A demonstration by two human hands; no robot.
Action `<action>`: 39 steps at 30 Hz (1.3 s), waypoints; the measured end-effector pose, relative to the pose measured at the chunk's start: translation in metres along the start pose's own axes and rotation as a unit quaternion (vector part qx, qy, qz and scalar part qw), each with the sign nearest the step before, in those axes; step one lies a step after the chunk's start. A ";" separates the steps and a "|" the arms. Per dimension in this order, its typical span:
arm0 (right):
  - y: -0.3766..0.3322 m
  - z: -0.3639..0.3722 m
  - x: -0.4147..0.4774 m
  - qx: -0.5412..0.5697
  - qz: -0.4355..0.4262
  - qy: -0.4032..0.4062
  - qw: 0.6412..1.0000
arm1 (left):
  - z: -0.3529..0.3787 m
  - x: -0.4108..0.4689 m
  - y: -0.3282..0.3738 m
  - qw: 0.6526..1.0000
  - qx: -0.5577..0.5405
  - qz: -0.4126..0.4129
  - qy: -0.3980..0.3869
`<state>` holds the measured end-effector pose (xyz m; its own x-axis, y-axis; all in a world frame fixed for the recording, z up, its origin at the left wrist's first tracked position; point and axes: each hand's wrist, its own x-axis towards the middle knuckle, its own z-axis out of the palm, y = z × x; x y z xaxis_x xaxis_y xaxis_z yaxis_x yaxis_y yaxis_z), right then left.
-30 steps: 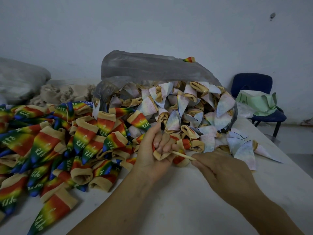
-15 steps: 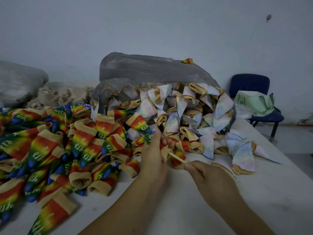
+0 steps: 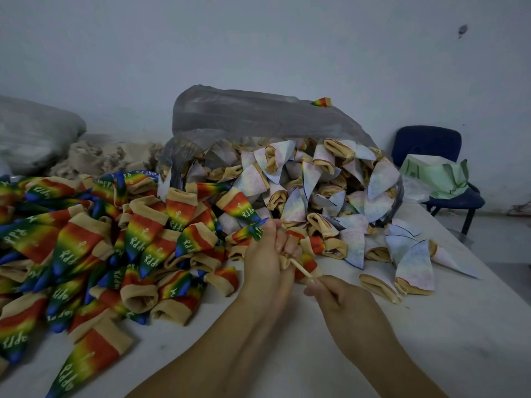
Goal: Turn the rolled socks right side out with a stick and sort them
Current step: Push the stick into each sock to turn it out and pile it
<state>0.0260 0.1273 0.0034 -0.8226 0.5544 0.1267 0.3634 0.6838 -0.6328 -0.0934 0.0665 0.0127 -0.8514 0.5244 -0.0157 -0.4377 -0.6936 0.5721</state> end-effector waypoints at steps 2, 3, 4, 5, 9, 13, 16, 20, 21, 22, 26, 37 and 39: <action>0.001 -0.002 0.002 0.115 0.020 -0.048 0.992 | -0.001 -0.002 0.003 0.998 -0.035 -0.018 -0.051; 0.000 -0.004 0.002 0.161 0.026 -0.070 0.984 | -0.002 -0.002 0.004 0.996 -0.045 -0.028 -0.076; 0.001 -0.005 0.003 0.190 0.029 -0.085 0.978 | -0.003 -0.002 0.005 0.993 -0.055 -0.040 -0.100; 0.002 -0.005 0.004 0.204 0.026 -0.094 0.974 | -0.004 -0.001 0.005 0.989 -0.064 -0.052 -0.120; 0.011 -0.013 0.009 0.127 -0.021 -0.068 0.989 | -0.008 -0.005 0.001 0.990 -0.032 -0.068 -0.121; 0.022 -0.022 0.017 -0.074 -0.068 -0.014 0.995 | -0.007 -0.003 0.000 0.997 0.027 -0.072 -0.028; 0.032 -0.029 0.020 -0.158 -0.119 0.041 0.979 | -0.007 -0.001 0.005 0.996 0.029 -0.077 -0.022; 0.028 -0.030 0.018 -0.188 -0.162 0.052 0.967 | -0.006 -0.008 0.004 0.994 0.064 -0.078 -0.038; 0.024 -0.026 0.016 -0.176 -0.150 0.045 0.972 | -0.006 -0.008 0.002 0.994 0.073 -0.066 -0.040; 0.021 -0.023 0.013 -0.146 -0.130 0.031 0.980 | -0.006 -0.009 0.001 0.995 0.078 -0.054 -0.039; 0.005 -0.004 0.007 0.136 0.013 -0.040 0.990 | -0.004 -0.011 -0.002 0.993 0.109 -0.019 -0.041; 0.007 -0.011 0.013 0.318 0.104 -0.154 0.930 | -0.003 -0.002 -0.002 0.983 0.169 -0.065 0.003; 0.010 -0.013 0.014 0.336 0.104 -0.161 0.922 | -0.004 -0.002 0.000 0.978 0.204 -0.051 -0.003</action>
<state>0.0240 0.1478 0.0086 -0.8924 0.3962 -0.2160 0.2636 0.0693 -0.9621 -0.0931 0.0631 0.0092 -0.8065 0.5849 -0.0857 -0.3678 -0.3831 0.8473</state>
